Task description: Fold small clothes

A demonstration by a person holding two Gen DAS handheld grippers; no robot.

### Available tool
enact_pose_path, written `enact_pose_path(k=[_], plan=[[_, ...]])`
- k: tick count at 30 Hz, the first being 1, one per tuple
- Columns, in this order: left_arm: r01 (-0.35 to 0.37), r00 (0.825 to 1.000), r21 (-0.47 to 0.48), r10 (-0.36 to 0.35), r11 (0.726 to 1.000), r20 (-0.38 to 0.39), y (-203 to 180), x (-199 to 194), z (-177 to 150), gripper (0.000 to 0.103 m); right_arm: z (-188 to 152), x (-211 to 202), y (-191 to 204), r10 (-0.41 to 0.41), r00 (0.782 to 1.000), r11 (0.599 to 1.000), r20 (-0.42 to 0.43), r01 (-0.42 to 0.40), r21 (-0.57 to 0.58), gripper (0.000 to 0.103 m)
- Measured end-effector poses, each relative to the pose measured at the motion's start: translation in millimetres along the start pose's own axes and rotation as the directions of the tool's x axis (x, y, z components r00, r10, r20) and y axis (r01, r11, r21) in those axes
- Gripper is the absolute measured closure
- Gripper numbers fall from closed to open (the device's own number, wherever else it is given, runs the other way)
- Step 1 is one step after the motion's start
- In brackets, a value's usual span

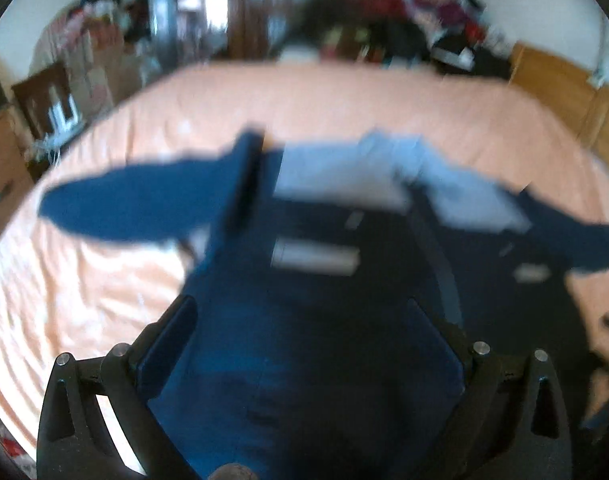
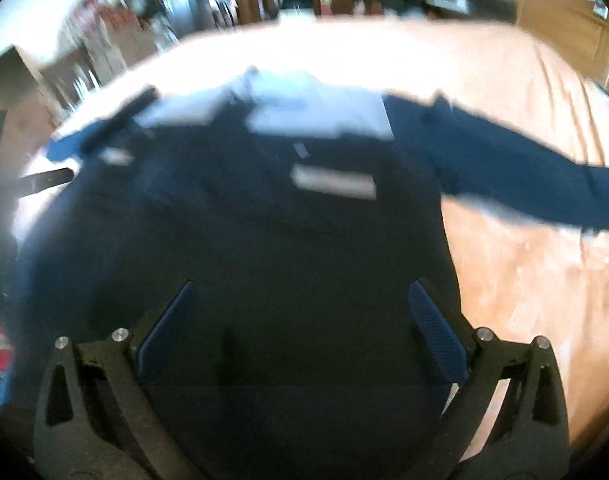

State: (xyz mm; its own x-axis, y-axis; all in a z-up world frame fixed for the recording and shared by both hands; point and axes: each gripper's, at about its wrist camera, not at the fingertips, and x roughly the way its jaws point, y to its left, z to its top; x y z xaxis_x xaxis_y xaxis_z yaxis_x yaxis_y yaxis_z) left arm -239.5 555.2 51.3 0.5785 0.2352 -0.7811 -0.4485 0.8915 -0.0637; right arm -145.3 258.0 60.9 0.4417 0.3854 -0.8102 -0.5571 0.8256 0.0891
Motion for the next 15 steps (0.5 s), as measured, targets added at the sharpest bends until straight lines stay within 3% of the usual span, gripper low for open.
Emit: enact_pose_path(k=[2,5,9,15], plan=[[-0.005,0.995,-0.036,0.002,0.999,-0.098,6,35,-21,0.000,-12,21,-2,-0.004,0.997,1.000,-0.077,0.004,0.003,0.000],[-0.031,0.999,0.002,0.031,1.000,-0.029,-2,42,-41,0.000,-28,9,-7,-0.021,1.000,0.999,-0.014,0.021,0.025,0.000],[-0.021,0.999,-0.005,0.021,1.000,-0.042,-1,46,-42,0.000,-41,2,-12,-0.036,0.999,0.993,0.022,0.033,0.114,0.000],[-0.020,0.999,-0.006,0.020,1.000,-0.034,-2,39,-37,0.000,-25,-16,-32,0.071,0.997,0.992,-0.040,-0.066,0.104,0.002]])
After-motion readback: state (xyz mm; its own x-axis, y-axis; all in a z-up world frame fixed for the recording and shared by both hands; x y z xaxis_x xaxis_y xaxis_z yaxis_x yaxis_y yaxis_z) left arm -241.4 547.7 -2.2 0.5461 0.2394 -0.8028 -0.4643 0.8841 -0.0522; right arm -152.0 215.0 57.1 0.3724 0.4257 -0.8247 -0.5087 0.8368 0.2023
